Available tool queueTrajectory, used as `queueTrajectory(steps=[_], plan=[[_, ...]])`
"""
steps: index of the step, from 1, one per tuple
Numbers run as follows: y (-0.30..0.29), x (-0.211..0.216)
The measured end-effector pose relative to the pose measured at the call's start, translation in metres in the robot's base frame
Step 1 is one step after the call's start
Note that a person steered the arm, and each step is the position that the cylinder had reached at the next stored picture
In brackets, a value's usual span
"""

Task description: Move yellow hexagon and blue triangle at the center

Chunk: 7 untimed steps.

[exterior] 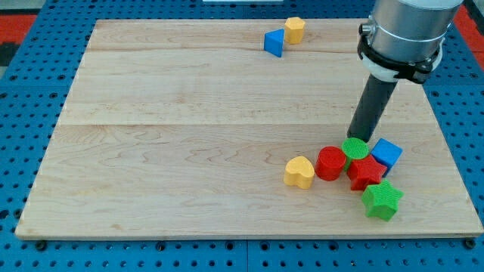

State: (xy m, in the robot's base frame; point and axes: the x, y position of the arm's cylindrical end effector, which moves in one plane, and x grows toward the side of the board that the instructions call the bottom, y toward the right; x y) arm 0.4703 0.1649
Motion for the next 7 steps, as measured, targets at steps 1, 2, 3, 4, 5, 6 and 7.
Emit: queueTrajectory(steps=[1,2,3,4,5,6,7], plan=[[0.000,-0.049],[0.015,-0.096],[0.011,-0.175],[0.017,-0.238],[0.004,-0.278],[-0.056,-0.260],[-0.100,-0.220]])
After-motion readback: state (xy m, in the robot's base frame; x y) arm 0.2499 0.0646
